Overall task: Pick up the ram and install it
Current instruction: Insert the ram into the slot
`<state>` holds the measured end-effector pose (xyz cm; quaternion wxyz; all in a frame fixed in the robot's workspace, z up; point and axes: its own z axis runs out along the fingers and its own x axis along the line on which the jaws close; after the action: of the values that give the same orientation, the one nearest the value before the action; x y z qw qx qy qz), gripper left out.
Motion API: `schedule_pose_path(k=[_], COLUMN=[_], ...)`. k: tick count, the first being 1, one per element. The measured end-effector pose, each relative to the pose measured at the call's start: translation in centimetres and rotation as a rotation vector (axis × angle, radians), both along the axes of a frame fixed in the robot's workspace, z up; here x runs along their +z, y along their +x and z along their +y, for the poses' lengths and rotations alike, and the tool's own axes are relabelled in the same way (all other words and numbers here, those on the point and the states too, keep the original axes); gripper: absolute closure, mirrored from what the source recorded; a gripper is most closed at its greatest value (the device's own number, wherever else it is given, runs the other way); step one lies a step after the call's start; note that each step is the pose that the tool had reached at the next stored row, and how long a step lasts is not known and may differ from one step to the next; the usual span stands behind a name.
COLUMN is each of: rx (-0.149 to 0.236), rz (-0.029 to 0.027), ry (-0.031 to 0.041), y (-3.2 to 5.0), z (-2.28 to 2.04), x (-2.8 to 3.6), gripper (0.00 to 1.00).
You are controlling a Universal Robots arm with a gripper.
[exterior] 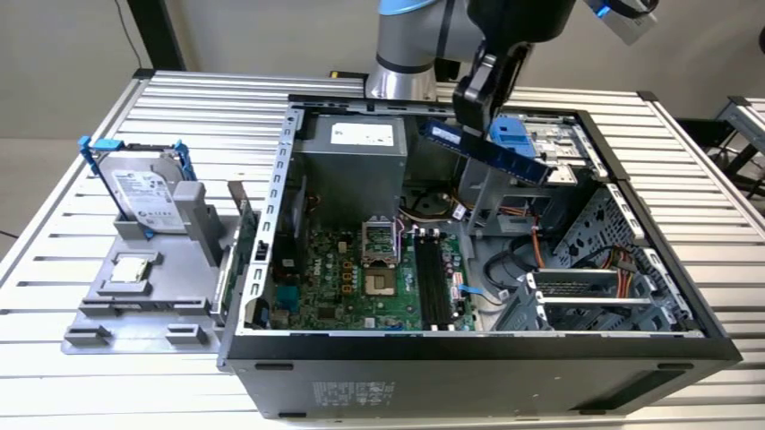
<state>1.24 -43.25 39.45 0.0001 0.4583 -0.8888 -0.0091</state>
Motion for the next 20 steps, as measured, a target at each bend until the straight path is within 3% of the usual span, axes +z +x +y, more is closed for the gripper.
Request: schedule_pose_path(k=[20], rx=[-0.321], rz=[0.0000], ry=[0.0000], y=[0.00], z=[0.00], x=[0.00], gripper=[1.00])
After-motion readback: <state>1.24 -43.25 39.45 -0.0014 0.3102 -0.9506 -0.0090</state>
